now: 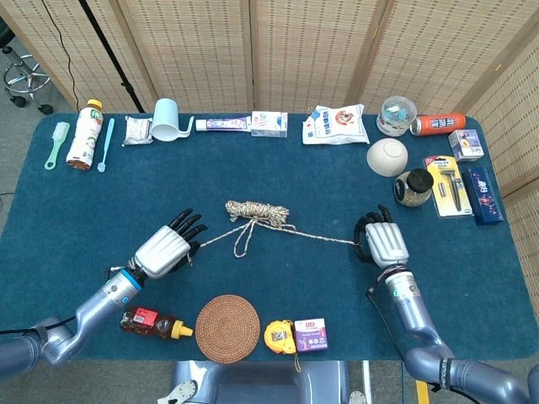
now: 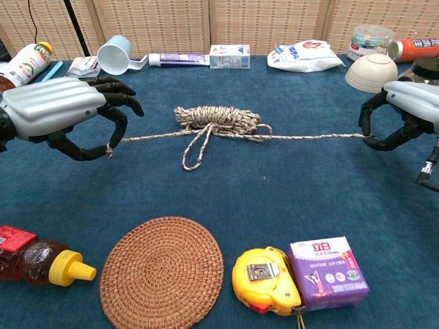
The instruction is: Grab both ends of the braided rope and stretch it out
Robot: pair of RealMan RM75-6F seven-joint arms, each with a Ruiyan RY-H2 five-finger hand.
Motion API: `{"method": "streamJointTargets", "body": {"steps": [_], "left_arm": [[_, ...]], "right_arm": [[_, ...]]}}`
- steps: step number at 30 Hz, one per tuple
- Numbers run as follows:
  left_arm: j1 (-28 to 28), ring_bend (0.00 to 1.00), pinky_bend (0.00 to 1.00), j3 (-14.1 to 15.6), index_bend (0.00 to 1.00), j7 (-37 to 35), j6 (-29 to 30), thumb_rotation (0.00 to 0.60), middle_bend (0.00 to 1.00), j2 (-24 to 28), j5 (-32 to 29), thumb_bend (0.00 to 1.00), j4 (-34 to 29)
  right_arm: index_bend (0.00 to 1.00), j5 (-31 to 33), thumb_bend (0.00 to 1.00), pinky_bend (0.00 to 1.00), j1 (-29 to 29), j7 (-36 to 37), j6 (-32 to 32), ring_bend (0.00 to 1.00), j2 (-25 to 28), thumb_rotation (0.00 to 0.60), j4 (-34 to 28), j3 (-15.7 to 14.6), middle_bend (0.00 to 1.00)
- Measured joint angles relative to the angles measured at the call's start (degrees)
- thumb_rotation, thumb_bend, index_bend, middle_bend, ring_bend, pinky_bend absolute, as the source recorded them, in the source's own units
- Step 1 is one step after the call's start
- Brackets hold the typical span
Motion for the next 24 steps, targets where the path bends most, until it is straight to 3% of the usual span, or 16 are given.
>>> {"method": "streamJointTargets", "body": {"steps": [24], "left_arm": [[4.19, 0.08, 0.00, -2.11, 0.72, -1.37, 3.24, 0.600, 0.22, 6.86, -3.89, 0.39, -3.32]], "right_arm": [[0.67, -0.09, 0.51, 0.00, -0.88, 0.94, 1.29, 0.22, 4.28, 0.600, -1.73, 0.33, 0.38]]}}
